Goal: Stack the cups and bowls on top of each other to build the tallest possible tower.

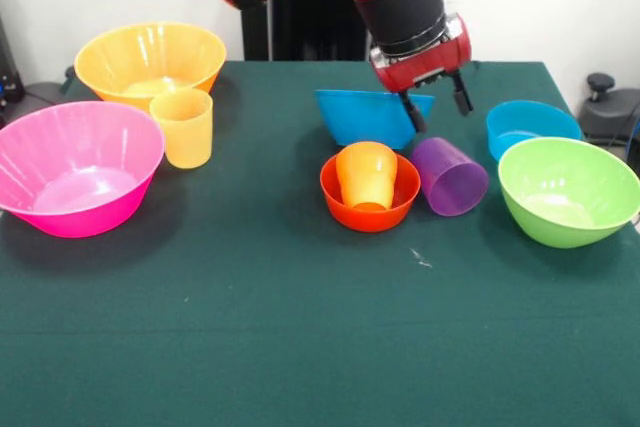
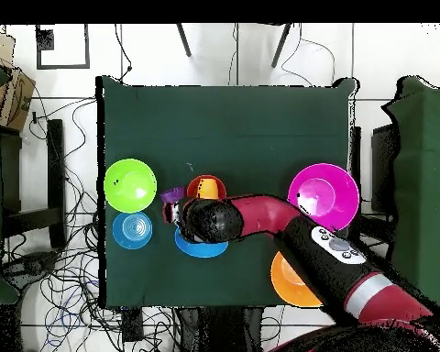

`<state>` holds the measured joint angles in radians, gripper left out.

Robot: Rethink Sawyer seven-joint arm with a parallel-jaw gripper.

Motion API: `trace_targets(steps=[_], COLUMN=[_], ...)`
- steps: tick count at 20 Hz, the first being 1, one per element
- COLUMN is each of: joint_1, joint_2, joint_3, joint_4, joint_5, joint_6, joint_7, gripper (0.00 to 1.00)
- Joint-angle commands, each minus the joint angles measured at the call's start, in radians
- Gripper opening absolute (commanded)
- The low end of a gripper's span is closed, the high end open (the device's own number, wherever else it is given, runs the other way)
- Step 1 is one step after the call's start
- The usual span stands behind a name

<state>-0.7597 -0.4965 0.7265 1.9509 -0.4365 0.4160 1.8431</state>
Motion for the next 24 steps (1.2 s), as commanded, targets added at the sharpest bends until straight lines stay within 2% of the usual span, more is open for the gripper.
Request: trace_targets(steps=[1,13,20,23,24], joint_1=[-0.246,-0.267,-0.272,-0.269,-0.261], joint_2=[0.319,0.363,0.371,0.349,0.314], joint_3=[0.256,0.300,0.311,0.310,0.305], joint_4=[0.009,-0.012,-0.024,-0.020,-0.017], joint_5=[0.031,-0.065,-0.092,-0.117,-0.137], joint_6=[0.212,0.249,0.265,0.254,0.244], joint_7=[-0.386,-0.322,-0.310,-0.293,-0.277], gripper=[1.00,1.00,1.00,1.00,1.00])
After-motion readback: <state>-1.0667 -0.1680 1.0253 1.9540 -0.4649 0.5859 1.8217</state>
